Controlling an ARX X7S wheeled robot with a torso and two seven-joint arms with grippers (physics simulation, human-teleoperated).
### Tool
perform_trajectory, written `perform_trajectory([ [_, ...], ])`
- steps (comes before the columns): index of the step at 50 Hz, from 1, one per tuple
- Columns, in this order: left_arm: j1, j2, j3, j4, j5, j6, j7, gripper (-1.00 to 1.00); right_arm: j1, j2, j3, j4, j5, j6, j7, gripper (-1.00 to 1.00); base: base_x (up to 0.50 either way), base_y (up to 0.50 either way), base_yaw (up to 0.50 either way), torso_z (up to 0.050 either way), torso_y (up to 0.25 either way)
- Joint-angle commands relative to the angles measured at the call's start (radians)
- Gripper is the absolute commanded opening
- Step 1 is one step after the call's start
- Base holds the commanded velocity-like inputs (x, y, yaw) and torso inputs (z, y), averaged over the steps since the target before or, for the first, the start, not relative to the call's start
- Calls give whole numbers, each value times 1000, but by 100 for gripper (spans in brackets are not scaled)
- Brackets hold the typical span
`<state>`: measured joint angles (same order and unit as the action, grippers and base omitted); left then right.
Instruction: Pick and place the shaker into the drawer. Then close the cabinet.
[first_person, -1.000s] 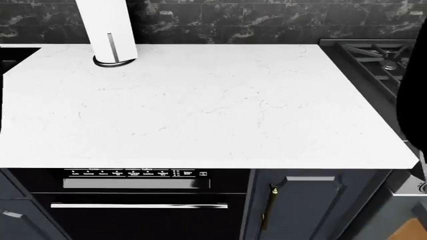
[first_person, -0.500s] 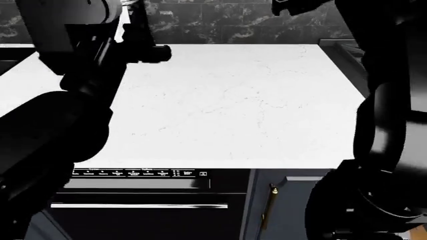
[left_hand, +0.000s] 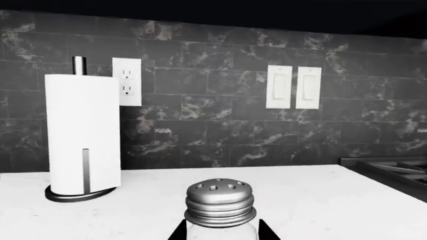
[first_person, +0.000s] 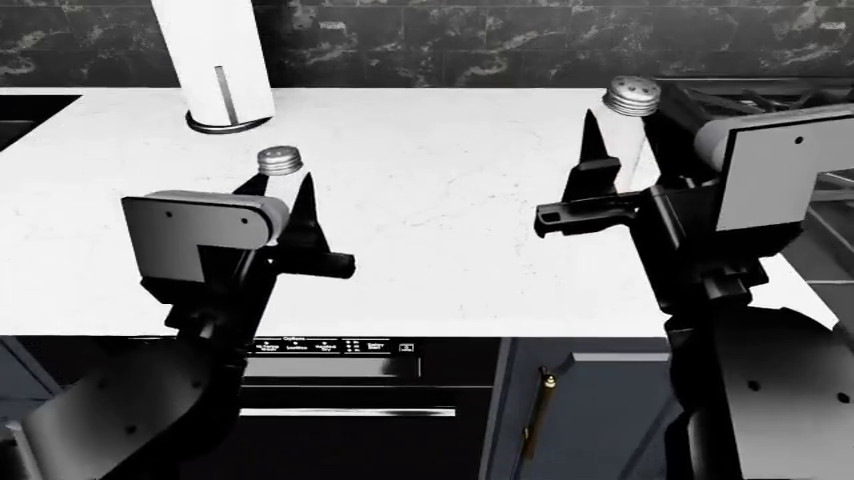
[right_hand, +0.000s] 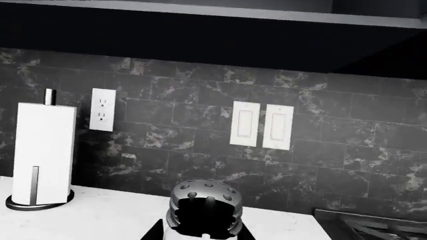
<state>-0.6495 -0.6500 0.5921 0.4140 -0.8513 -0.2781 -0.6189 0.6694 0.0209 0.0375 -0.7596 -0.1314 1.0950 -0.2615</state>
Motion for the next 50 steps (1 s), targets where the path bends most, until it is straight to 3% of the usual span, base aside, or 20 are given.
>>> perform_trajectory([
  [1, 66, -8, 17, 12, 31, 46, 12, -100, -101, 18, 11, -36, 55, -56, 58, -100, 0, 0, 0, 0, 0],
  [11, 87, -13, 14, 28, 27, 58, 9, -100, -59, 42, -26, -86, 67, 15, 70, -100, 0, 0, 0, 2, 0],
  [26, 112, -10, 25, 16, 46, 74, 16, -100, -118, 53, -25, -70, 91, -32, 94, -100, 0, 0, 0, 0, 0],
  [50, 135, -18, 22, 47, 42, 88, 12, -100, -140, 59, -19, -87, 134, -34, 128, -100, 2, -500, 0, 0, 0],
])
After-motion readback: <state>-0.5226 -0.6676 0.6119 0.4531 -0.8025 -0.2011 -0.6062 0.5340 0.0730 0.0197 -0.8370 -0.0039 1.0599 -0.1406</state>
